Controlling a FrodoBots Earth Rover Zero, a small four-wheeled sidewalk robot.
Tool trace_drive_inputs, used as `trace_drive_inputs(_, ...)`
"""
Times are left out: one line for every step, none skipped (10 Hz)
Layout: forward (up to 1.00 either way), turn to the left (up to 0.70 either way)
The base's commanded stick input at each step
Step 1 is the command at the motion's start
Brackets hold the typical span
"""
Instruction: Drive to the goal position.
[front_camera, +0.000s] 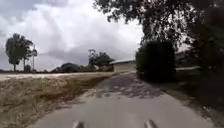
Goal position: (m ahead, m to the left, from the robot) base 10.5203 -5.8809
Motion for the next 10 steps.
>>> trace_drive_inputs(0.85,0.00)
trace_drive_inputs(0.85,0.00)
trace_drive_inputs(0.85,0.00)
trace_drive_inputs(0.85,0.00)
trace_drive_inputs(0.85,0.00)
trace_drive_inputs(0.85,0.00)
trace_drive_inputs(0.85,0.00)
trace_drive_inputs(0.85,0.00)
trace_drive_inputs(0.85,0.00)
trace_drive_inputs(0.85,0.00)
